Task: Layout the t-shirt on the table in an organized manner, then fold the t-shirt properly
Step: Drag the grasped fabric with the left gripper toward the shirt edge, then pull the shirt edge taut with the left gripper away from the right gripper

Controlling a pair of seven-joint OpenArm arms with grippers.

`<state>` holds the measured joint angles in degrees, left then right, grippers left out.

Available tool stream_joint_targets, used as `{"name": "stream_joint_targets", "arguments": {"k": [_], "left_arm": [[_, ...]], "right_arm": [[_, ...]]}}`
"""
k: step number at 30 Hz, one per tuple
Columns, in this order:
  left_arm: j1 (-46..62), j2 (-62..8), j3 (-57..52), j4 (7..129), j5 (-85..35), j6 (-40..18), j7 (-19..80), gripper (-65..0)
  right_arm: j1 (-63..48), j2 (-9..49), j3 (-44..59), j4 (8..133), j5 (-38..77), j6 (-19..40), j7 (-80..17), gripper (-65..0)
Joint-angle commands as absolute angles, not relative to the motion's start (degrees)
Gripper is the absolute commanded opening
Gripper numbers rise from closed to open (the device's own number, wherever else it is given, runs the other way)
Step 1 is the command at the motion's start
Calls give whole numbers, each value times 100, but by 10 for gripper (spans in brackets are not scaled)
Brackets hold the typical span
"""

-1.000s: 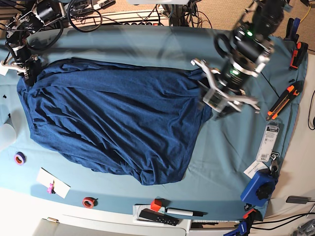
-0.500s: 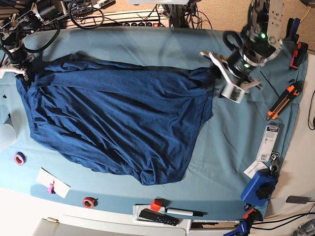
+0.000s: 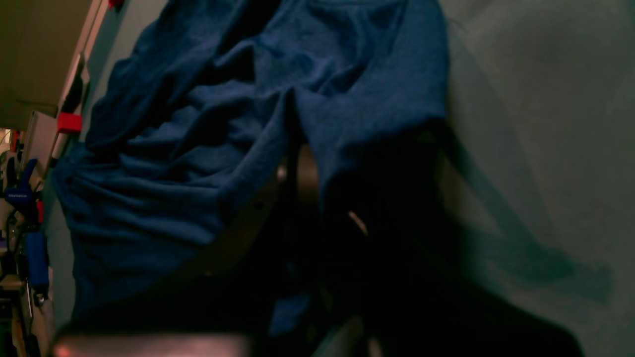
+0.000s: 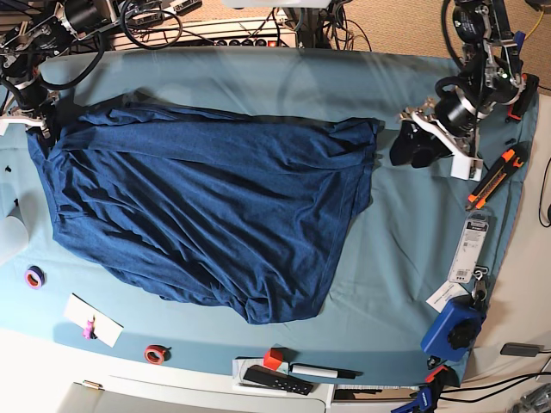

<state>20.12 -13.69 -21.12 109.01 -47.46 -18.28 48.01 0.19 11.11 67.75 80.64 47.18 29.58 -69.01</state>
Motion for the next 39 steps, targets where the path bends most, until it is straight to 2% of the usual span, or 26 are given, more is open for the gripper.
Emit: {"name": "stream_joint_targets", "arguments": {"k": [1,9,16,26,28,32,36,39], "left_arm": [[2003,-1409,-2112,10844,-4919,-1850,4807,-363],[2016,-1297,-2115,9450,-5937,-2161,5048,-348],[1997,-1199,-1935,9402,-6047,-2368,5188,-340],[1627,-1208,-1352,9402,-5645,-2366,5186,-345],[1535,-1216,-1352,9402,-5516,-2401,5186,-410],[1509,-1240,-1352,9402,-5439,-2602,5122,-650],[1514,-1260,-1361,9421,-5463,-2980,5179,-650],[1570,-1461,-1378,9623,-5684,-3111,5334,-650]], "right_arm": [[64,1238,6781,8178,4871,2978,-6820,-650],[64,1238,6781,8178,4925,2982,-6820,-650],[64,1238,6781,8178,4925,3000,-6820,-650],[62,1238,6781,8178,4925,3000,-6820,-650],[62,1238,6781,8178,4925,3000,-6820,-650],[64,1238,6781,8178,4925,3000,-6818,-650],[62,1260,6781,8178,4950,3000,-6838,-650],[58,1481,6781,8178,5131,3000,-7074,-650]]}}
